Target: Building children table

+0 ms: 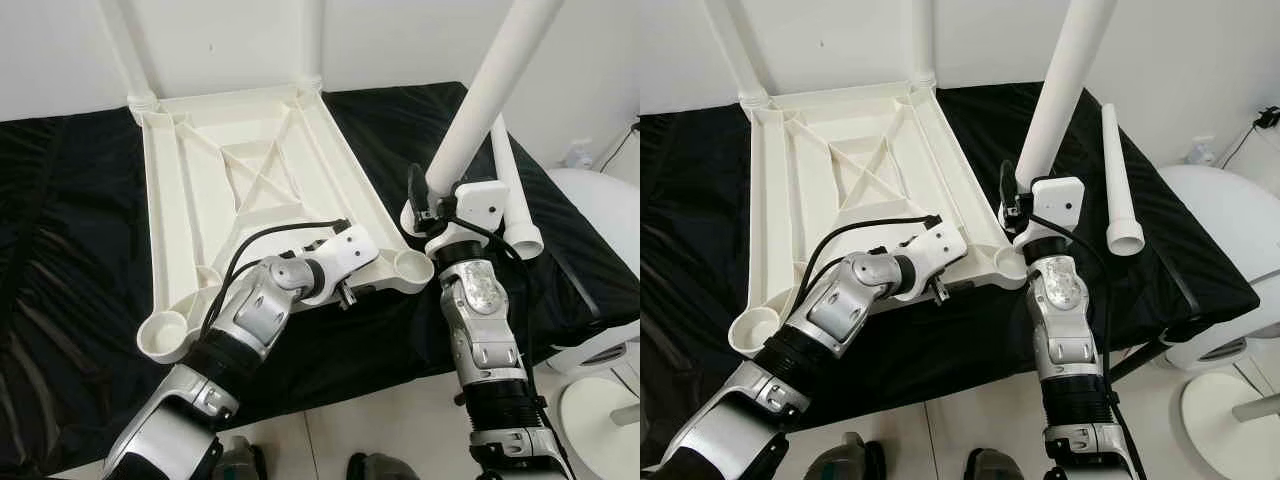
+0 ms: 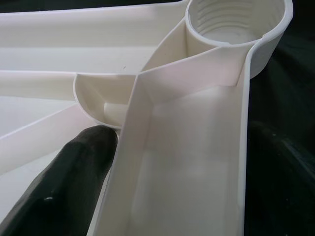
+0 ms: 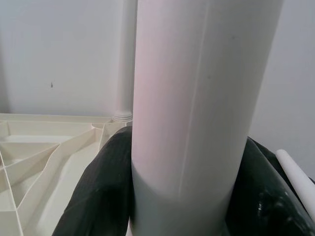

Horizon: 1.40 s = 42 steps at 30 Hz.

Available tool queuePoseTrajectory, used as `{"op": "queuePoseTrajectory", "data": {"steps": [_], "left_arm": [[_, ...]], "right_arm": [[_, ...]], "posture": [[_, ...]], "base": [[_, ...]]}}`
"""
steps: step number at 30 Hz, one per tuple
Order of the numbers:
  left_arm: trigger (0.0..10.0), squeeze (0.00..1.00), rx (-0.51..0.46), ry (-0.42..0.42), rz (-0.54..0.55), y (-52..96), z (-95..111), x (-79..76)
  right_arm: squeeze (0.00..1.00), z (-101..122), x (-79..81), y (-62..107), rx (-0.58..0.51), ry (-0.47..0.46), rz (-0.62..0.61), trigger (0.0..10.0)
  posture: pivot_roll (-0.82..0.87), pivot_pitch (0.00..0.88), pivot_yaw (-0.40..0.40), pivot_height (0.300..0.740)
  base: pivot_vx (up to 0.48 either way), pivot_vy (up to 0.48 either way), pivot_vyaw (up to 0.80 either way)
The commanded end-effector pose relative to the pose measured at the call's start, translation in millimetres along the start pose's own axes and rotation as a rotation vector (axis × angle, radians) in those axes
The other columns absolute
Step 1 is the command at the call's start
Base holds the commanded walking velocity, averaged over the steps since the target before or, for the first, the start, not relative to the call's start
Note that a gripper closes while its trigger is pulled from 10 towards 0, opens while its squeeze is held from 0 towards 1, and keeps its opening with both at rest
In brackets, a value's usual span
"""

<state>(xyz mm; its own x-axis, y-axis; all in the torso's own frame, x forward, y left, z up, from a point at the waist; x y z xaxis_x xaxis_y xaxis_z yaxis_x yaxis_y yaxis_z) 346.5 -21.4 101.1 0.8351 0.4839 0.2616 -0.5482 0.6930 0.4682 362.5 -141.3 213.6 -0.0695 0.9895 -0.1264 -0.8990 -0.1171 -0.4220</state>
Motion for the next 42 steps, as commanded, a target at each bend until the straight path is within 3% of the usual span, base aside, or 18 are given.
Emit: {"op": "queuePoseTrajectory", "data": {"steps": [1,7,22,42], "left_arm": [[10.0,0.0,0.153,0.059,0.125,0.0,-49,5.7],[10.0,0.0,0.15,0.056,0.136,2.6,-48,9.3],[10.0,0.0,0.149,0.045,0.155,6.3,-49,15.2],[10.0,0.0,0.137,0.024,0.161,7.3,-45,17.2]], "right_arm": [[0.0,-3,0.8,2.8,0.018,-0.01,0.014,10.0],[0.0,-11,6.9,8.8,0.064,-0.035,0.067,10.0],[0.0,-20,4.4,24.0,0.139,-0.032,0.212,10.0],[0.0,-34,4.7,46.1,0.207,-0.11,0.291,10.0]], "posture": [[-0.01,0.078,-0.011,0.74],[-0.01,0.08,-0.013,0.74],[-0.02,0.077,-0.014,0.74],[-0.02,0.075,-0.012,0.74]], "base": [[0.0,0.0,0.0],[0.0,0.0,0.0],[0.0,0.0,0.0],[0.0,0.0,0.0]]}}
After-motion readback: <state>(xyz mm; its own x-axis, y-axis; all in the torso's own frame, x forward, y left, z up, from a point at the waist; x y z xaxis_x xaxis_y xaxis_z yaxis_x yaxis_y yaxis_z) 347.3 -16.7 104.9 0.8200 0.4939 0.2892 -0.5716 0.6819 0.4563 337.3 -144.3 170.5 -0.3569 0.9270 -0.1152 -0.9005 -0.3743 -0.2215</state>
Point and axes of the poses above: a point about 5 cm out from each wrist's last joint towards the gripper, its own y axis pointing back from the gripper into the wrist, its own z axis along the axis of the wrist's last joint, x = y × z, the point moved 6 cm from there along -y, pointing out of the wrist towards the gripper, and after that the axes turned 4 degrees about y, right-handed, at the moved point
